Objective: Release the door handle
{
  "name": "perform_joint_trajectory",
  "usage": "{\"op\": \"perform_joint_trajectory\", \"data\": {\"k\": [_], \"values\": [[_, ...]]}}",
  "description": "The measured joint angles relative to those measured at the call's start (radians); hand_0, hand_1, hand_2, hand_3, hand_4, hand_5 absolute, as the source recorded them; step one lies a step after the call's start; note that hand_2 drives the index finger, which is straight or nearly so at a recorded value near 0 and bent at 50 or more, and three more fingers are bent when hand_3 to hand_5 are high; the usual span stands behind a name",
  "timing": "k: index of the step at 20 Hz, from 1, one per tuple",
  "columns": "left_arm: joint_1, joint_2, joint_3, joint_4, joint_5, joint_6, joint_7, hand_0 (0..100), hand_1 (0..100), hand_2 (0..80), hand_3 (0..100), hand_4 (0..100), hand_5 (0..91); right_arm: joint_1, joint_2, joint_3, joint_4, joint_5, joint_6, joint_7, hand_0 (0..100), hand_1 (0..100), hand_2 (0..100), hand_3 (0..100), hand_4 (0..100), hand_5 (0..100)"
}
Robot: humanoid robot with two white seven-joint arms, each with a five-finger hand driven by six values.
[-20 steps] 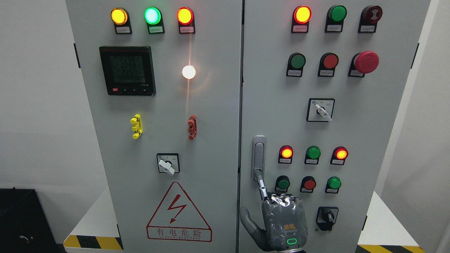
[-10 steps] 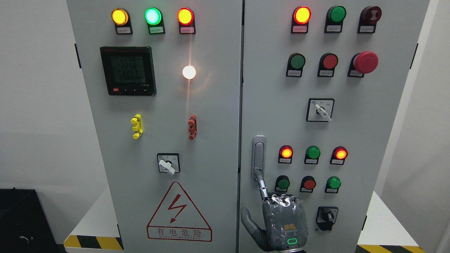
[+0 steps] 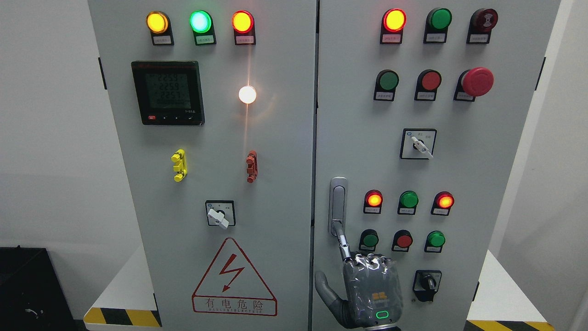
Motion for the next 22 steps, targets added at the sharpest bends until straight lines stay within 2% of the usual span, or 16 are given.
{"op": "perform_joint_trajectory", "data": {"k": [22], "values": [[0.0,0.0,0.0,0.0,0.0,0.0,0.0,12,56,0.0,0,0,0.0,0.016,0.0,0.005,0.016,0.0,0.002,0.002,38,28,17,100,100,100]]}}
